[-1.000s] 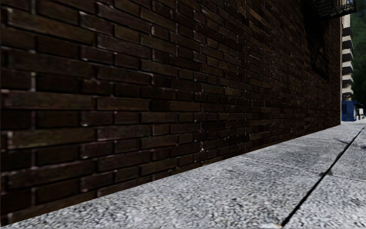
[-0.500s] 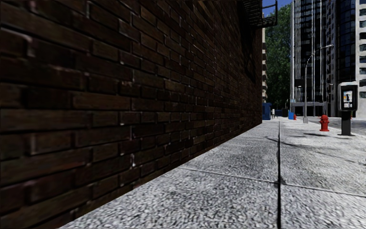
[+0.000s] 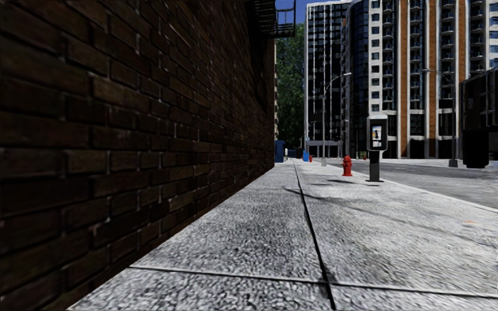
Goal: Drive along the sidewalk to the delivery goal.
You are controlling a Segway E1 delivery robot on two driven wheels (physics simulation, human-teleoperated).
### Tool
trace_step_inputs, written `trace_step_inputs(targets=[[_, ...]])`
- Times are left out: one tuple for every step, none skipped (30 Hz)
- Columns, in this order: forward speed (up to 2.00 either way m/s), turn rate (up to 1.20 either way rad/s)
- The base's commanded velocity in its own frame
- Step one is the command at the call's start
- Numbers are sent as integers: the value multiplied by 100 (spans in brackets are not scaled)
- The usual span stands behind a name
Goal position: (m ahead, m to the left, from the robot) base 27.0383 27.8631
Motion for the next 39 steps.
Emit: trace_step_inputs(targets=[[163, -64], [163, -64], [163, -64], [163, -64], [163, -64], [163, -64], [163, -64], [163, -65], [163, -65], [163, -65], [163, -65], [163, -24], [163, -24], [163, 0], [163, 0], [169, 0], [169, 0], [177, 0], [200, 0], [200, 0], [200, 0], [200, 0], [200, 0], [200, 0], [200, 0], [200, 0], [200, 0], [200, 0], [200, 0], [200, 0], [200, 22], [200, 41], [200, 49], [200, 49], [200, 46], [200, 19], [200, 0], [200, 0], [200, 0]])
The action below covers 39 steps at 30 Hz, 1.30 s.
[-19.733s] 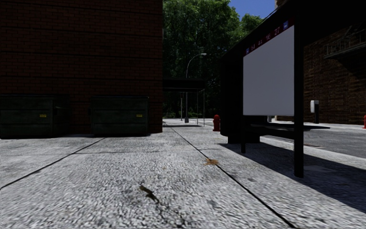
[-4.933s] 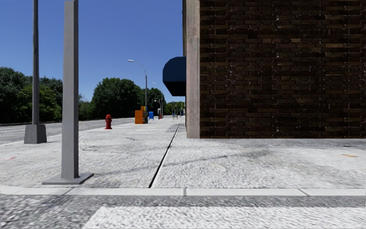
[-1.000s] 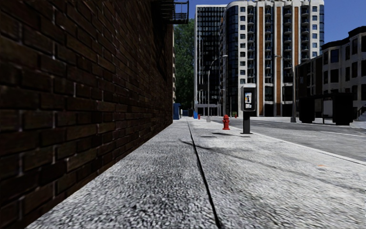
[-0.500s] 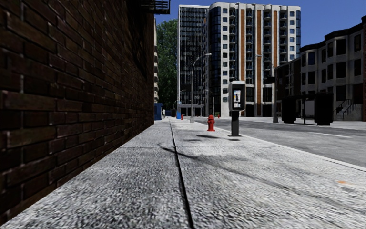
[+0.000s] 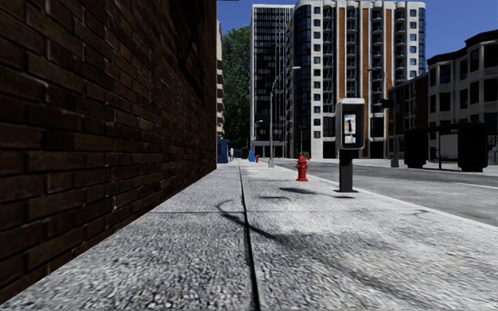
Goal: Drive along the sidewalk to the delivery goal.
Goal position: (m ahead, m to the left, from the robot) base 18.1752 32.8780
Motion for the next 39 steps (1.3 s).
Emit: trace_step_inputs(targets=[[200, 0], [200, 0], [200, 0], [200, 0], [200, 0], [200, 0], [200, 0], [200, 0], [200, 0], [200, 0], [200, 0], [200, 0], [200, 0], [200, 0], [200, 0], [200, 0], [200, 0], [200, 0], [200, 0], [200, 0], [200, 0], [200, 0], [200, 0], [200, 0], [200, 0], [200, 0], [200, 0], [200, 0], [200, 0], [200, 0], [200, 0], [200, 0], [200, 0], [200, 0], [200, 0], [200, 0], [200, 0], [200, 0], [200, 0]])
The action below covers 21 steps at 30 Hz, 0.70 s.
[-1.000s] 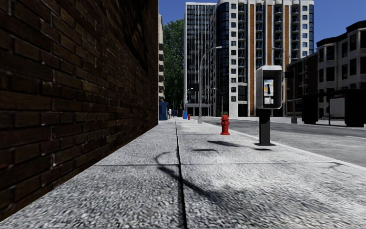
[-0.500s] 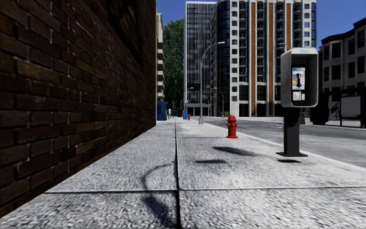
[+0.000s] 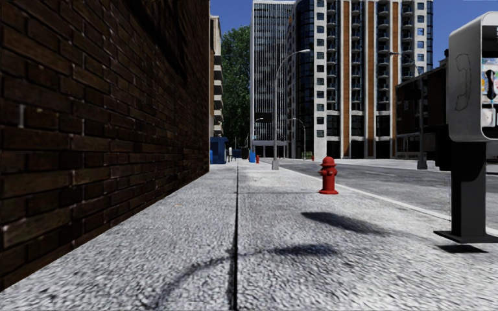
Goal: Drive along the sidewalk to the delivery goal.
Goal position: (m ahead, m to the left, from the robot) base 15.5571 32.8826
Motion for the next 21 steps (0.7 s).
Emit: trace_step_inputs(targets=[[200, 0], [200, 0], [200, 16], [200, 16], [200, 32], [200, 31], [200, 31], [200, 5], [200, 0], [200, 0], [200, 0], [200, 0], [200, 0], [200, 0], [200, 0], [199, 0], [199, 0], [199, 0], [199, 0], [199, 0], [199, 0]])
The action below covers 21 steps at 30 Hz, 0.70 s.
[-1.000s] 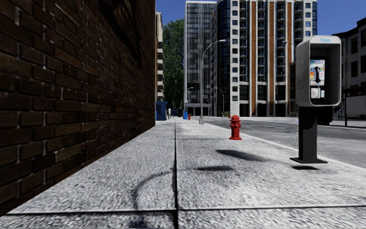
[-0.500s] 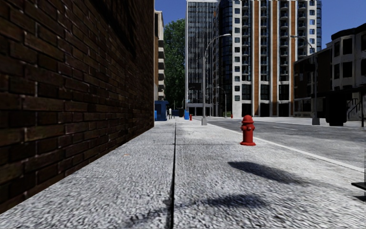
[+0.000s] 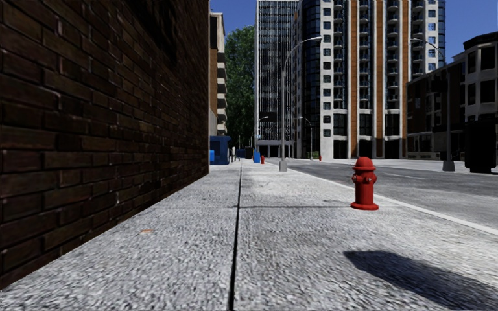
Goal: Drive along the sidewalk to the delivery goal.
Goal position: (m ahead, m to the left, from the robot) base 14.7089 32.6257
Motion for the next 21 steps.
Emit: trace_step_inputs(targets=[[199, 0], [199, 0], [199, 0], [199, 0], [199, 0], [199, 0], [199, 0], [199, 0], [199, 0], [199, 0], [199, 0], [199, 0], [199, 0], [199, 0], [199, 0], [199, 0], [199, 0], [199, 0], [200, 0], [200, 0], [200, 0]])
